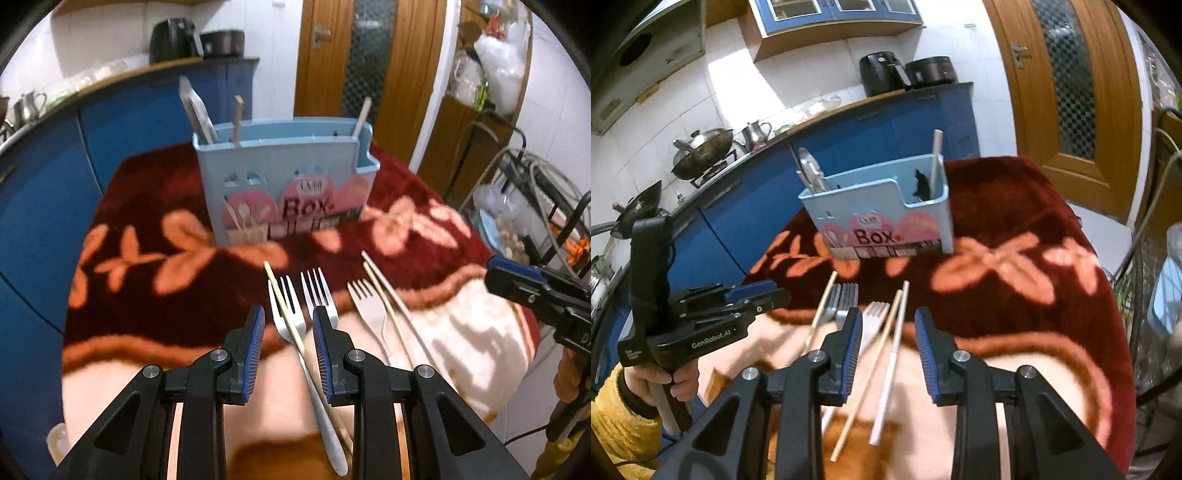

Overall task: Organize utensils
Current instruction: 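Move both tools back toward the forks and chopsticks on the blanket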

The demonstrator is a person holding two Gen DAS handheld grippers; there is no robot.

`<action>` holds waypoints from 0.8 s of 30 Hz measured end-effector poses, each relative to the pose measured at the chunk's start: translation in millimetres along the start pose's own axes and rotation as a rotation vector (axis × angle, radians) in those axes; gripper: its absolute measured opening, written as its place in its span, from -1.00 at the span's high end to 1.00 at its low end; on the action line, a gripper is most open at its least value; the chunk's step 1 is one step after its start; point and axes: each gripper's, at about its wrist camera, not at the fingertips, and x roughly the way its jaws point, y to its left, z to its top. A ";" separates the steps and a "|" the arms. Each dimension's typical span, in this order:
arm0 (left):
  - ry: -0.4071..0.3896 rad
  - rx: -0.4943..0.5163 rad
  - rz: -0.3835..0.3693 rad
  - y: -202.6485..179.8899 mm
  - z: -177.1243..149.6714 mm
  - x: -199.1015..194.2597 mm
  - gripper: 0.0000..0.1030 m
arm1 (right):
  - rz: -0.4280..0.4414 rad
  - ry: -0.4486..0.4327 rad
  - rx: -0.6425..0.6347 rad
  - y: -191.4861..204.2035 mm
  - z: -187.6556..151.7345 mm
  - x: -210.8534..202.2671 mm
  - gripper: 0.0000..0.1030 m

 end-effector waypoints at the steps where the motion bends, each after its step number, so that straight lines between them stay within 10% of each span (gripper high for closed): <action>1: 0.027 0.009 0.019 -2.8 -0.1 7.1 0.47 | -0.002 0.000 0.007 -2.5 -1.6 0.2 0.37; 24: 0.220 -0.167 -0.025 19.5 10.8 60.5 0.57 | 0.014 0.051 0.101 -40.3 -30.0 21.4 0.33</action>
